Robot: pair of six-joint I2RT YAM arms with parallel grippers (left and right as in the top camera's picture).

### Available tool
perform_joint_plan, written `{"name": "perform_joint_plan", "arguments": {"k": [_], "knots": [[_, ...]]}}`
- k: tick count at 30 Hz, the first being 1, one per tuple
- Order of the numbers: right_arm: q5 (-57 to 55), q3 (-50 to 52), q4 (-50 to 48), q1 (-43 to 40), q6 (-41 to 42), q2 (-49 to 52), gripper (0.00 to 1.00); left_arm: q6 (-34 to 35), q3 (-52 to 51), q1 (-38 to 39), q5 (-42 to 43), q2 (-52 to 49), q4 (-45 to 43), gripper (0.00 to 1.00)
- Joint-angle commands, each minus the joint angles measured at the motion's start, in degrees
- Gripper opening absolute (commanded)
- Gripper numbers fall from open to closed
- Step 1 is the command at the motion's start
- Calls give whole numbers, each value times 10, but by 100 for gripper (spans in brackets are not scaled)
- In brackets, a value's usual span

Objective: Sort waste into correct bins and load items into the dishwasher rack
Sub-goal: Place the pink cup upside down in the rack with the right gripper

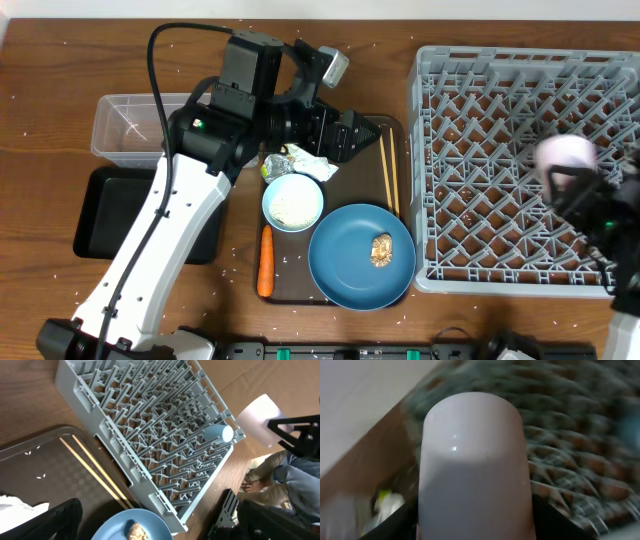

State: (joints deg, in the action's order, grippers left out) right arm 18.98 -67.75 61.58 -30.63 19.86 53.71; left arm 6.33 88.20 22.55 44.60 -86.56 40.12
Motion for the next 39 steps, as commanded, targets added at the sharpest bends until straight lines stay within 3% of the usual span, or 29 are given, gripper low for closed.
{"name": "perform_joint_plan", "arguments": {"k": [1, 6, 11, 19, 39], "knots": [[-38, 0, 10, -76, 75, 28, 47, -3, 3, -2, -7, 5, 2, 99], [1, 0, 14, -172, 80, 94, 47, -3, 3, -2, -7, 5, 5, 99], [70, 0, 15, -216, 80, 168, 46, -3, 3, -2, -7, 5, 7, 99], [82, 0, -5, -216, 84, 257, 45, -3, 3, -2, -7, 5, 8, 99], [83, 0, -51, -193, 127, 301, 49, -3, 3, -2, -7, 5, 8, 99]]}}
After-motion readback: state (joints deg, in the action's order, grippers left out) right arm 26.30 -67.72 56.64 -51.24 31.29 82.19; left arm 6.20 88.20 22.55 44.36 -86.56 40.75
